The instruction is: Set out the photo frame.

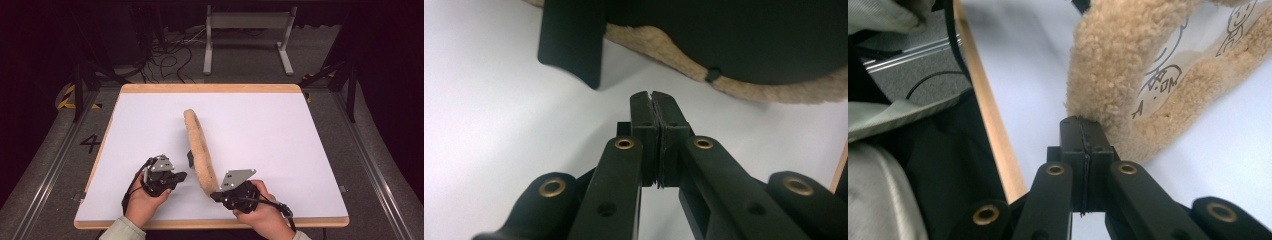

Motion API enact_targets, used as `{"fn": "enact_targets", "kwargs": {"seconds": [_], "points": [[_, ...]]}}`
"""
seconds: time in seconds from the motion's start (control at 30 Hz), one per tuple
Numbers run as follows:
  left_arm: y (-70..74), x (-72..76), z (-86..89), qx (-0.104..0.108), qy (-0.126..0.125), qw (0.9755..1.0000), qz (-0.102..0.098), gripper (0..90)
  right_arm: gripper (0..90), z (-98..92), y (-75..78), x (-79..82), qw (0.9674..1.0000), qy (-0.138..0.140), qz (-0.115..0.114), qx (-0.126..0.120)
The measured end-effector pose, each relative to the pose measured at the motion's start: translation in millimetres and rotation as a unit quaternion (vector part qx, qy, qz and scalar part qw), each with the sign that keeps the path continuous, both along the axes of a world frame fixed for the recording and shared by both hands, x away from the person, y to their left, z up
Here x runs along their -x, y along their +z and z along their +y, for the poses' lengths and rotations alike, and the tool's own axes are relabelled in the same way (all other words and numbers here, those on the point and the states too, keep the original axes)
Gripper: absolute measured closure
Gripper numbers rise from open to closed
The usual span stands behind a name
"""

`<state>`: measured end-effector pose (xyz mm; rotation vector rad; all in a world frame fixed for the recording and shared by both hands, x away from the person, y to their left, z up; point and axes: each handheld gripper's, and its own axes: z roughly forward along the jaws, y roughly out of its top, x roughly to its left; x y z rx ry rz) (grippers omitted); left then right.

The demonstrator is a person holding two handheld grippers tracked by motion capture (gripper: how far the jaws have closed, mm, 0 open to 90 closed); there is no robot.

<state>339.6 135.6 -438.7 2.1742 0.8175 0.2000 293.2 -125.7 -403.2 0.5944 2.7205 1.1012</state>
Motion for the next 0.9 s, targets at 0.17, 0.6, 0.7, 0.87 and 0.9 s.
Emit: {"fn": "enact_targets", "kwargs": {"seconds": [0.17,0.6,0.7,0.87,0.9], "points": [[-0.6,1.4,1.3,0.003,0.006,1.0,0.003,88.9,90.0,2.0,-2.1,-8.7,0.9997,-0.018,-0.016,-0.005],[-0.2,0.7,1.9,-0.004,0.007,1.0,0.0,88.8,90.0,-15.6,-2.5,-10.6,0.9958,-0.071,-0.058,-0.006],[-0.4,2.7,4.2,-0.004,0.01,0.9999,0.005,87.9,90.0,-9.7,-12.5,-13.0,0.9967,-0.063,-0.051,0.009],[-1.4,6.3,11.2,0.0,0.019,0.9998,0.012,87.4,90.0,-1.2,-15.8,-12.9,0.9978,-0.046,-0.046,0.012],[-1.4,6.3,11.2,0.0,0.019,0.9998,0.012,87.2,90.0,-1.2,-15.8,-12.9,0.9978,-0.046,-0.046,0.012]]}}
